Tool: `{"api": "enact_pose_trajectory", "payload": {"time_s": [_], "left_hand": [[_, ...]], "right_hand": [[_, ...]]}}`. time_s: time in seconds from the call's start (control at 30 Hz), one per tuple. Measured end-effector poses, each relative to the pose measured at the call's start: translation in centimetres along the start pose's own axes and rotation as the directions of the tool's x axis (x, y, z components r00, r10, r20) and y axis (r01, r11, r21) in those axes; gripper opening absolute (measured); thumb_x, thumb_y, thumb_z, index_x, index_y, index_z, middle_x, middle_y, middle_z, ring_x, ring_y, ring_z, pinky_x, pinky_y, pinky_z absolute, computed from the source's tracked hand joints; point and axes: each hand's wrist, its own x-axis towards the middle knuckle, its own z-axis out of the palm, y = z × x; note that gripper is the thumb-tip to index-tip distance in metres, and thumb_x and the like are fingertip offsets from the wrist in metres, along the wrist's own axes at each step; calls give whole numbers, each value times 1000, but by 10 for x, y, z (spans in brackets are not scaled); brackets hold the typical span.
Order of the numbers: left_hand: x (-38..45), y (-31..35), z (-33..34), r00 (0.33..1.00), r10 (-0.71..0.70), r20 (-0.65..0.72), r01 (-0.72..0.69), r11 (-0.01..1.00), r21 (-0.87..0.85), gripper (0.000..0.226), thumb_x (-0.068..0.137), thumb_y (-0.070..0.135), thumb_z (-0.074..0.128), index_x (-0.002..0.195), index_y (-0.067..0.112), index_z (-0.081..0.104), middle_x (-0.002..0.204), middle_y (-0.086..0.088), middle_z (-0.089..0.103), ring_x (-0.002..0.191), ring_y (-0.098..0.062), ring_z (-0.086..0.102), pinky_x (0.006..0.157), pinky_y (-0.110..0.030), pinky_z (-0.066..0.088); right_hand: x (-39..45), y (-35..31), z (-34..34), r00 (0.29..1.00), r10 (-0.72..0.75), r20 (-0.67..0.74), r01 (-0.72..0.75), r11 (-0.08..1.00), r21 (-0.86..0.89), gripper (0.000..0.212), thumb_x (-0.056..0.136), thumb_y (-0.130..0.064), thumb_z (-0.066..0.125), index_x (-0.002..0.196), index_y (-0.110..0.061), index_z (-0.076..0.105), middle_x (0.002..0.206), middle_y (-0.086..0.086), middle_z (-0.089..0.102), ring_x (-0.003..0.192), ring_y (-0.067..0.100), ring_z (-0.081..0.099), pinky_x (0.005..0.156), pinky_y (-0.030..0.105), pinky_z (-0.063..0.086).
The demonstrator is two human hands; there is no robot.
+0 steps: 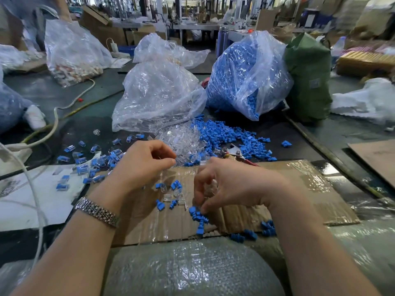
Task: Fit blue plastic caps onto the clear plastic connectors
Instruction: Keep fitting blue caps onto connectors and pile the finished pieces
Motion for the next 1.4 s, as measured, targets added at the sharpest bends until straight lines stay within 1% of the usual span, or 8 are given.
{"api": "enact_pose_trajectory", "payload": {"time_s": [0.17, 0.33, 0.53, 0.77, 0.97, 1.2, 1.27, 1.4], "left_hand": [[-5, 3, -7, 981, 60, 183, -52, 997, -51, 16, 87, 13, 77, 92, 28, 77, 84, 9, 75, 70, -1, 66, 64, -11, 50], [-7, 4, -12, 939, 61, 339, -53, 998, -35, 23, 86, 14, 77, 93, 36, 75, 77, 19, 68, 64, 3, 57, 63, -11, 48], [-12, 7, -10, 917, 47, 396, -50, 999, -2, 29, 84, 10, 74, 94, 37, 76, 91, 6, 68, 73, -3, 62, 71, -16, 53], [-14, 6, -10, 910, 88, 405, -136, 987, 91, 15, 78, 31, 84, 80, 25, 71, 87, 3, 63, 75, -8, 59, 68, -15, 48], [-12, 7, -2, 923, 59, 380, -148, 966, 210, 13, 77, 36, 85, 79, 30, 74, 90, 9, 60, 79, -2, 58, 69, -19, 49], [-13, 8, 1, 936, 76, 345, -161, 961, 225, 17, 73, 45, 84, 79, 31, 75, 84, 12, 67, 78, 1, 61, 71, -18, 49], [-13, 13, 1, 957, 102, 271, -144, 980, 138, 21, 72, 48, 77, 82, 30, 74, 79, 10, 71, 70, -1, 64, 66, -14, 52], [-15, 23, 1, 986, 138, 93, -114, 968, -225, 31, 69, 35, 80, 88, 13, 70, 77, -2, 75, 61, -12, 69, 64, -15, 55]], "right_hand": [[2, -2, 5, 999, 31, -20, -33, 996, -83, 19, 80, -25, 83, 84, -27, 64, 85, -12, 67, 77, 2, 59, 69, 22, 49], [4, 0, 3, 996, 64, -67, -71, 992, -107, 22, 83, -25, 79, 85, -30, 58, 84, -12, 61, 78, 1, 56, 66, 24, 43], [5, 8, 3, 978, 101, -184, -107, 994, -26, 15, 85, -34, 78, 96, -33, 67, 85, -14, 63, 77, 0, 57, 65, 22, 43], [7, 16, -1, 933, 124, -337, -144, 989, -35, 15, 89, -20, 73, 89, -34, 67, 81, -16, 63, 77, -2, 55, 65, 19, 39], [7, 18, -2, 907, 115, -405, -122, 993, 10, 11, 89, -23, 76, 89, -32, 69, 82, -15, 66, 82, 1, 61, 78, 26, 52], [5, 19, -5, 880, 103, -464, -70, 994, 86, 11, 87, -25, 79, 84, -32, 71, 79, -12, 69, 75, 1, 61, 71, 20, 45], [4, 18, -6, 872, 96, -480, -28, 989, 148, 10, 87, -23, 79, 84, -29, 72, 80, -11, 71, 74, -1, 63, 72, 16, 46], [0, 16, -12, 853, 70, -516, 151, 915, 373, 5, 86, -20, 80, 87, -20, 75, 78, -7, 73, 72, 3, 65, 72, 18, 52]]}}
